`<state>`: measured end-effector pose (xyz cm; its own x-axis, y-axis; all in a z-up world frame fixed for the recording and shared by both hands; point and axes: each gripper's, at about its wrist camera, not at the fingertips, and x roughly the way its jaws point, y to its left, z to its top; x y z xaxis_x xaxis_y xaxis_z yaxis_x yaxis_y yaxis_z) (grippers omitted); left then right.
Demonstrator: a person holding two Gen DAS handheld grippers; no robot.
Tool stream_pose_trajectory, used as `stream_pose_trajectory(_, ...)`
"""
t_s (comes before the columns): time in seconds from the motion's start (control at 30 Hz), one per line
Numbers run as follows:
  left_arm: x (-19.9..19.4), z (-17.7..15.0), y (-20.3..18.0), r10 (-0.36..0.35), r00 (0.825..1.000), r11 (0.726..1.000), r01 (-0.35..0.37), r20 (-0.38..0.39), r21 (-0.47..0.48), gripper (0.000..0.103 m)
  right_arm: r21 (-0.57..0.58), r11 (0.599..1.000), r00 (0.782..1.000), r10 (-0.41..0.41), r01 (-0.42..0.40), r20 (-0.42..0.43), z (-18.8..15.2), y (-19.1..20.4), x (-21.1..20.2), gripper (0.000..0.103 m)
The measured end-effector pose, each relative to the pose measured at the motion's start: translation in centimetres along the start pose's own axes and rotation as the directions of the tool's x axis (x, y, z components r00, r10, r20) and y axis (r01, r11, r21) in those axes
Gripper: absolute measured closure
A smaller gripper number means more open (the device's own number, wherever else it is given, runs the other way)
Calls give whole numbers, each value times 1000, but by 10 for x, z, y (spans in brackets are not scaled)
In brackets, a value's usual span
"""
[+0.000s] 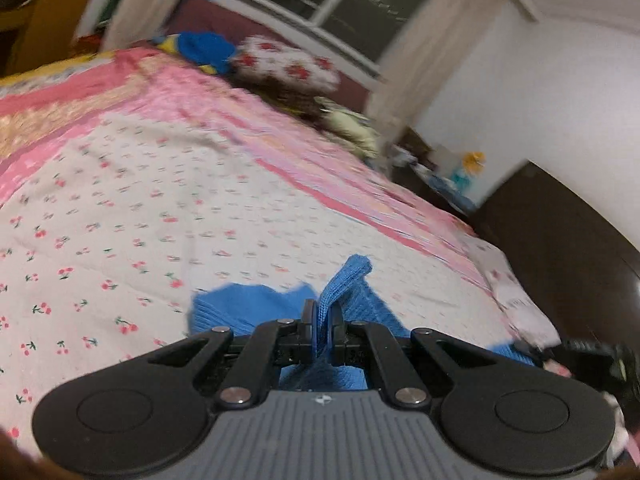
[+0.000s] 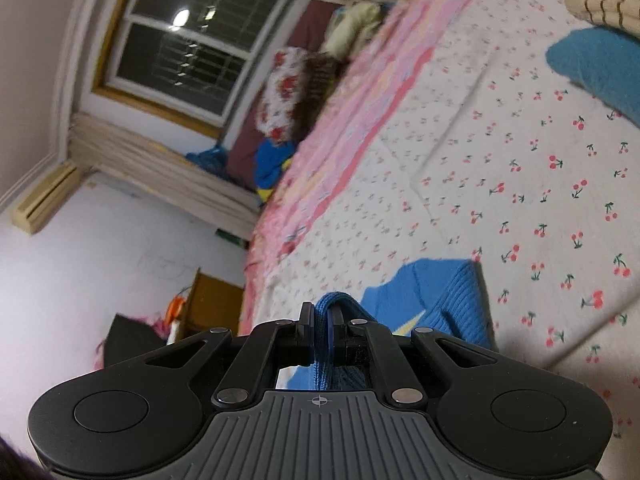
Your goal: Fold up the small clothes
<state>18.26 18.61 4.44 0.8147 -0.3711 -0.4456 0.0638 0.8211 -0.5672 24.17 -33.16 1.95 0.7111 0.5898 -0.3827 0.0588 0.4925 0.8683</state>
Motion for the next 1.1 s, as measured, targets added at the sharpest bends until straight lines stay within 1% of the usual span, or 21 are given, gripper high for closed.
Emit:
stream_pose_trajectory(0.03, 9, -1, 6, 10, 1000, 1000, -10, -4, -24, 92, 13, 1000, 1000, -12, 13, -7, 3, -3, 9, 96)
stream_pose_trajectory(0.07, 17, -2, 12, 22, 1000, 999, -22, -10, -45, 92, 23, 999, 999, -32, 33, -16, 5, -6, 18, 92)
stream_pose_trajectory(0.13, 27, -7, 20, 53, 998, 996, -54, -21, -64, 92, 40, 996, 997, -74, 75, -14, 6, -12, 31, 92)
stream_pose_trajectory(0.23, 36, -15, 31, 94, 995, 991, -96, -21, -97, 92, 43, 996, 997, -81, 81, -9, 7, -18, 41, 90)
stream_pose_trajectory(0.3, 39, -16, 41, 116, 993, 984, -116, -11, -133, 92, 38, 996, 997, -81, 82, -12, 7, -19, 44, 78)
stream_pose_trajectory(0.37, 39, -15, 47, 126, 992, 980, -125, -4, -154, 92, 4, 995, 995, -98, 98, -1, 6, -18, 44, 73)
stream_pose_trajectory(0.43, 38, -15, 48, 138, 990, 977, -136, -2, -162, 92, -47, 992, 993, -121, 121, 3, 4, -17, 43, 72)
stream_pose_trajectory(0.53, 41, -17, 48, 169, 986, 975, -168, -4, -145, 92, -131, 976, 985, -173, 172, 5, -4, -16, 45, 69)
stream_pose_trajectory(0.63, 45, -19, 47, 190, 982, 972, -189, -11, -137, 92, -186, 961, 978, -208, 203, -8, -12, -19, 48, 69)
stream_pose_trajectory(0.77, 40, -21, 45, 210, 978, 968, -208, 0, -141, 91, -244, 939, 967, -255, 241, -24, -19, -20, 56, 69)
stream_pose_trajectory(0.93, 30, -22, 38, 238, 971, 965, -234, 20, -121, 90, -332, 894, 946, -324, 301, -13, -28, -18, 67, 69)
stream_pose_trajectory(0.97, 28, -22, 36, 241, 970, 965, -237, 25, -111, 89, -347, 884, 942, -336, 313, -5, -29, -17, 68, 73)
stream_pose_trajectory(1.0, 27, -23, 34, 242, 970, 966, -239, 26, -103, 88, -361, 874, 938, -346, 324, 4, -30, -15, 69, 80)
stream_pose_trajectory(1.1, 23, -24, 27, 241, 970, 968, -238, 30, -75, 87, -408, 851, 936, -352, 331, 24, -34, -8, 68, 92)
